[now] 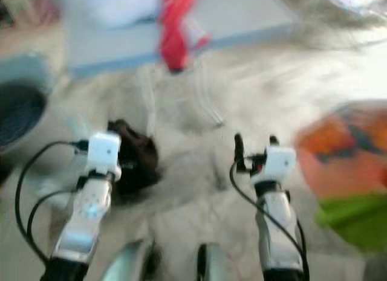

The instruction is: Hang hanger

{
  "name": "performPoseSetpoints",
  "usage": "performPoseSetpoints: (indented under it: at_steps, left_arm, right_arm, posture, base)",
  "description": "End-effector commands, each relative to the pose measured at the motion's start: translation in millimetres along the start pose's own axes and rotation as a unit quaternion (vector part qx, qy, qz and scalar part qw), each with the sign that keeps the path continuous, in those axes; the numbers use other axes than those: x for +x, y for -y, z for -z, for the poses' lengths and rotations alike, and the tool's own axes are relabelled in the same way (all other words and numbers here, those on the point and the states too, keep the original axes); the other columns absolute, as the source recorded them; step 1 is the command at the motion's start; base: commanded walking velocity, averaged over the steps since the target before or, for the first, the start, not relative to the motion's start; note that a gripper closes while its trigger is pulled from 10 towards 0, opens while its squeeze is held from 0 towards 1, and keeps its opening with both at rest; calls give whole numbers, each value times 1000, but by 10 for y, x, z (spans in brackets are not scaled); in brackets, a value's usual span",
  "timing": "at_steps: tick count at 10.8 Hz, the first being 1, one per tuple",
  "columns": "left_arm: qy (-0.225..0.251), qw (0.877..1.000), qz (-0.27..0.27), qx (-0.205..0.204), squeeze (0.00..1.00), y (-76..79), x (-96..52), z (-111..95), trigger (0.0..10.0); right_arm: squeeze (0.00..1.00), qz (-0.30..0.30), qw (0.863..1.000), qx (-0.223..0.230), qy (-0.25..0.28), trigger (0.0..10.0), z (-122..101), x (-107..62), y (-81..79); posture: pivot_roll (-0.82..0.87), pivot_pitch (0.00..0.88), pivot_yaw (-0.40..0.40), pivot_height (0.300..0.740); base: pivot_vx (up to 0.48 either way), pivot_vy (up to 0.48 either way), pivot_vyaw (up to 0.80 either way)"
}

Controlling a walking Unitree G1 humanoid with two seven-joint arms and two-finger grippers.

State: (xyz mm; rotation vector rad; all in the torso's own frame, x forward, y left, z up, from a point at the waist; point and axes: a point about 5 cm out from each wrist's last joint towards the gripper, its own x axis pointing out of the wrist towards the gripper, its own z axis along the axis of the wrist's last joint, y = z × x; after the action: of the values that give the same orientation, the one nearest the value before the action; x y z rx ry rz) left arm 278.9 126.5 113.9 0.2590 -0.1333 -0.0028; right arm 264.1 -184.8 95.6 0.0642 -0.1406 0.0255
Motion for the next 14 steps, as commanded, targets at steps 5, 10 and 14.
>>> performPoseSetpoints:
  at_steps: [5, 10, 14]
  left_arm:
    - [16, 1000, -10, 4, 0, -68, -4, -50, 10000]
    - [38, 999, 25, -20, 0, -36, 19, -145, 10000]
    - [36, 998, 47, -34, 0, -5, -12, -139, 10000]
  right_arm:
    - [0, -4, 1000, 5, 2, 10000, -14, 1, -36]
    - [0, -24, 1000, 4, -4, 10000, -24, 12, -44]
    - [0, -28, 1000, 1, -11, 10000, -14, -1, -49]
  posture:
    - [-33, 218, 0, 740]
    - [-39, 222, -10, 740]
    - [-43, 227, -15, 740]
  base:
    - [0, 480, -800]
    - [223, 0, 0]
    - [327, 0, -600]
